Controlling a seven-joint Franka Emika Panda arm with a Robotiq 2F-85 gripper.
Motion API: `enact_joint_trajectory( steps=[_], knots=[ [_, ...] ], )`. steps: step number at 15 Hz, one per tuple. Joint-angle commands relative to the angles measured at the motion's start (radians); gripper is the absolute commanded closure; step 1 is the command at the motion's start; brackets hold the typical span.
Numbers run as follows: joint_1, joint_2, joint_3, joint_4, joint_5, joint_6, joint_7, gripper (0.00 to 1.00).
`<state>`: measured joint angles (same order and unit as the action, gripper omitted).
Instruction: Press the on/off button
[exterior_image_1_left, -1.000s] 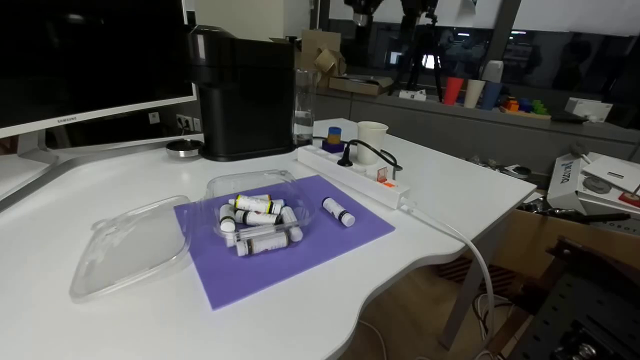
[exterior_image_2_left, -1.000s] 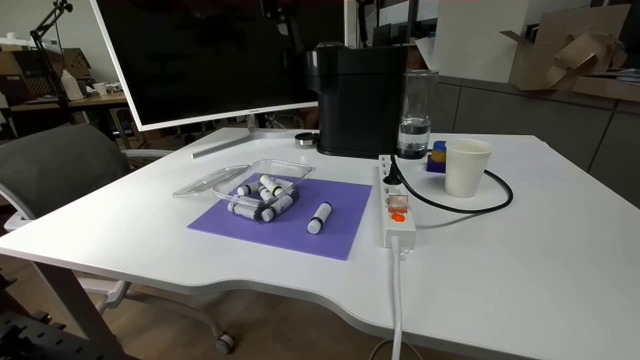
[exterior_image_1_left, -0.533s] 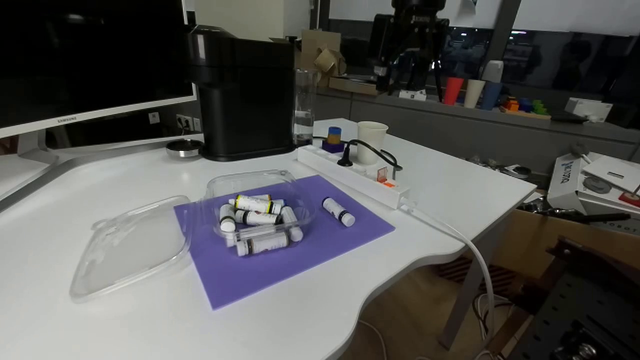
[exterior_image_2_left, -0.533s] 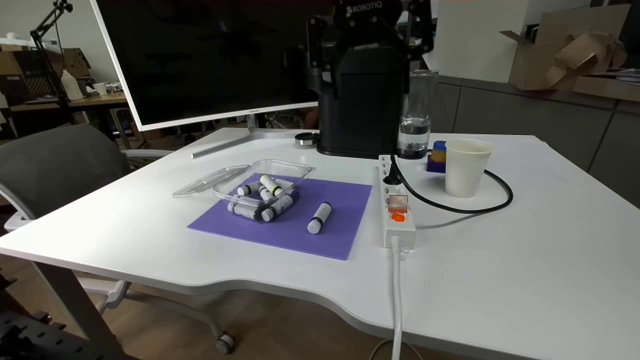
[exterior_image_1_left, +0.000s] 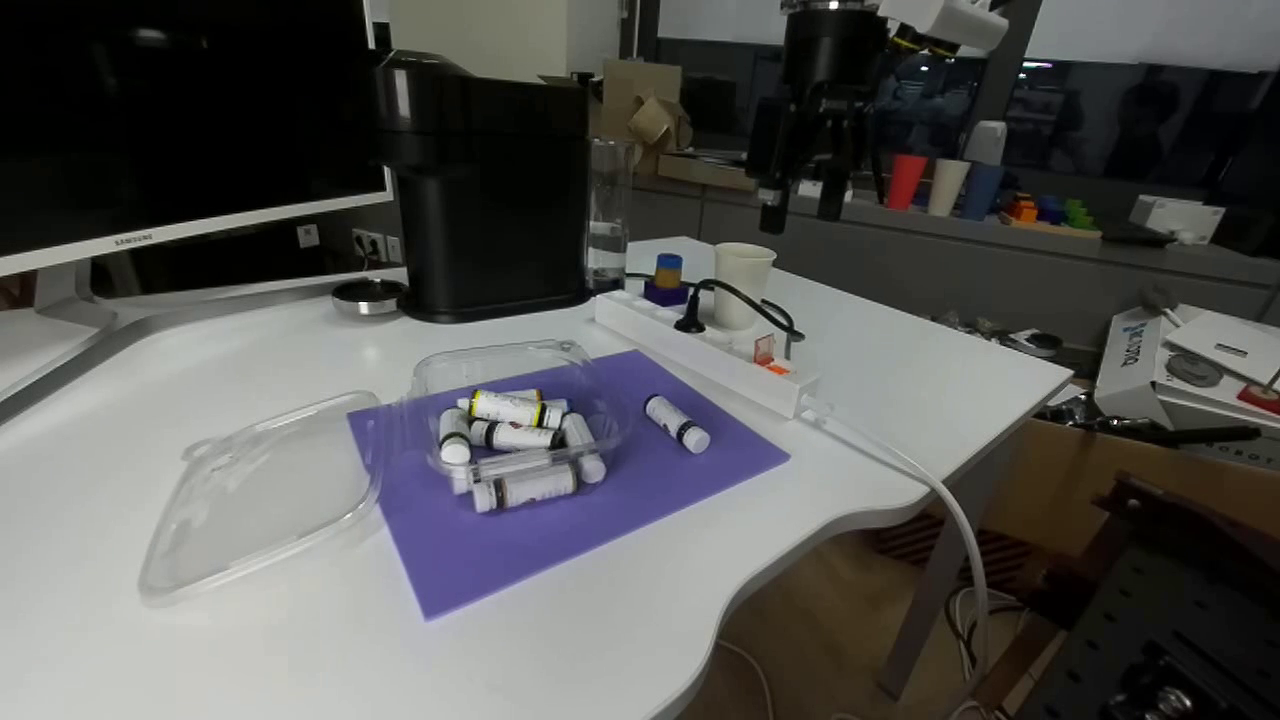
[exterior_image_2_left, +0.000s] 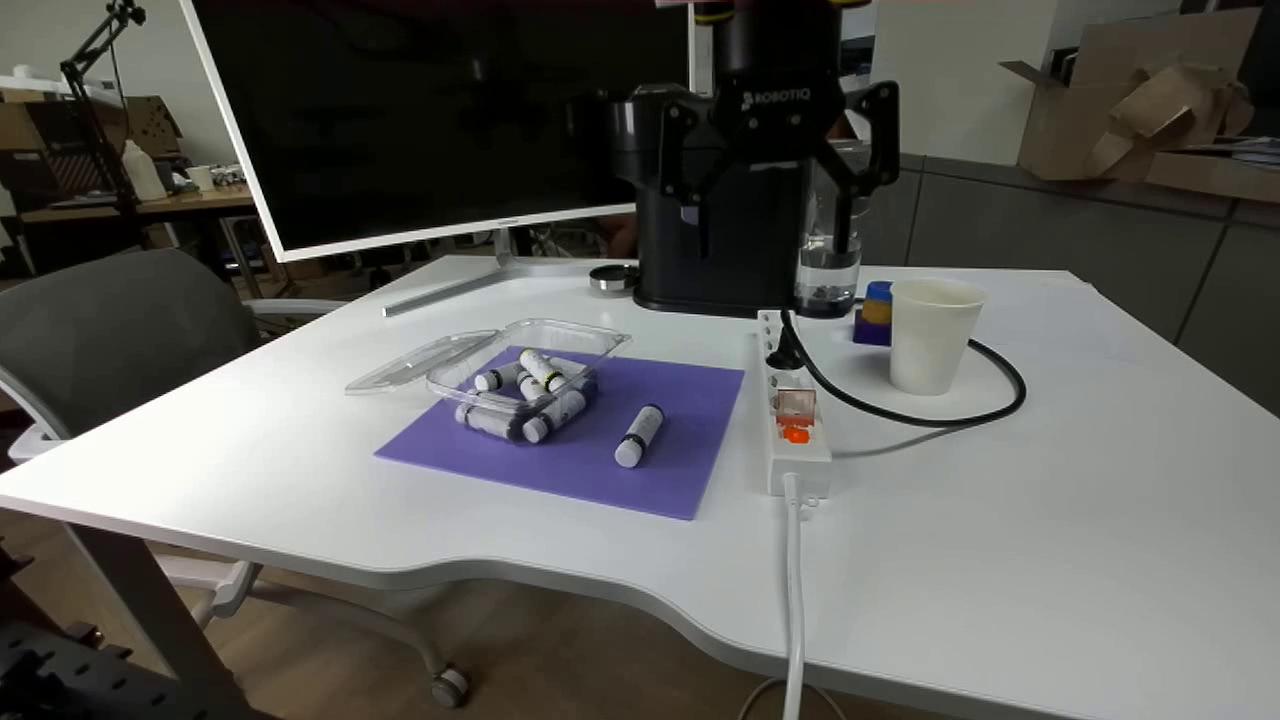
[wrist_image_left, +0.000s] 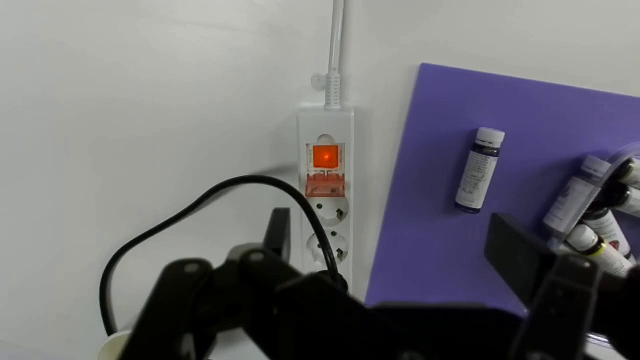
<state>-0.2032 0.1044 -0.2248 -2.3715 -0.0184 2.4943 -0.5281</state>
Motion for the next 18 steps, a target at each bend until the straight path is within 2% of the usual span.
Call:
enact_joint_trajectory(
  steps=[1,3,6,7,8,18],
  knots=[
    [-0.016,-0.001,0.016,0.002,-0.004,-0.002,0.001,0.0],
    [-0.008,-0.004,0.016,-0.024,-0.042,0.055,0.041,0.0],
    [-0.015,0.053,0.021,-0.017,-0.036,0.116,0.033,0.0],
    [-0.02,0.072,0.024,-0.014,-0.024,0.136,0.025,0.25],
    [-0.025,0.095,0.026,-0.008,-0.018,0.145,0.025,0.27],
    [-0.128,0.281,0.106,0.078,0.021,0.159,-0.049,0.97]
  ],
)
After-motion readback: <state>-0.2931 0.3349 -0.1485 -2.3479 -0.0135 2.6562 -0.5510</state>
